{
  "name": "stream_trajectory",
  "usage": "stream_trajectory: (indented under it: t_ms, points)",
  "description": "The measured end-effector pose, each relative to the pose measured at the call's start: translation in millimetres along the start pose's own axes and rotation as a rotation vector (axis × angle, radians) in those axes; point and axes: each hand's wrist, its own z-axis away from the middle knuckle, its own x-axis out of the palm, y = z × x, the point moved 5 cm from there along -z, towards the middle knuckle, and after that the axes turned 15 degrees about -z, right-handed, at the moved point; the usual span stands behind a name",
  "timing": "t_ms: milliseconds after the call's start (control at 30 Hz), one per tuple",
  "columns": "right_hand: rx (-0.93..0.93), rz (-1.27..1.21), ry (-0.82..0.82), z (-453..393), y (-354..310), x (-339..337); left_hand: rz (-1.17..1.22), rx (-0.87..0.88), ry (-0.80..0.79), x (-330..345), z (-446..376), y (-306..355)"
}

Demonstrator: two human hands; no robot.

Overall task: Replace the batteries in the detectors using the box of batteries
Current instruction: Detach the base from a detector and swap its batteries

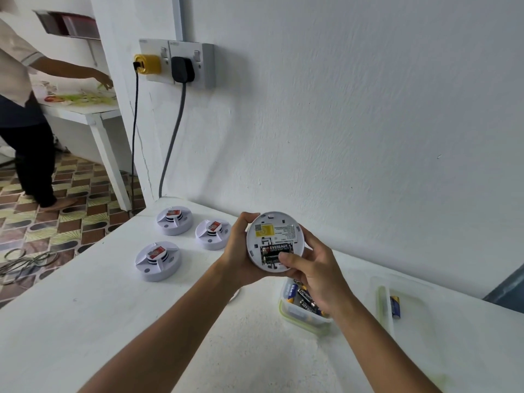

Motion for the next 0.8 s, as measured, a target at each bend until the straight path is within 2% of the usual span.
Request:
stream_trajectory:
  t_ms: [233,467,800]
  points:
    - [-0.053,0.023,0.069,5,4,3,-0.015,-0.002,0.003,-2,3,-1]
    - [-0.012,0.015,-0.022,7,4,4,-0.005,0.004,-0.016,-4,7,-1]
    - [-0.012,0.030,0.054,8,2,8,-0.023,0.014,-0.007,-2,12,-2]
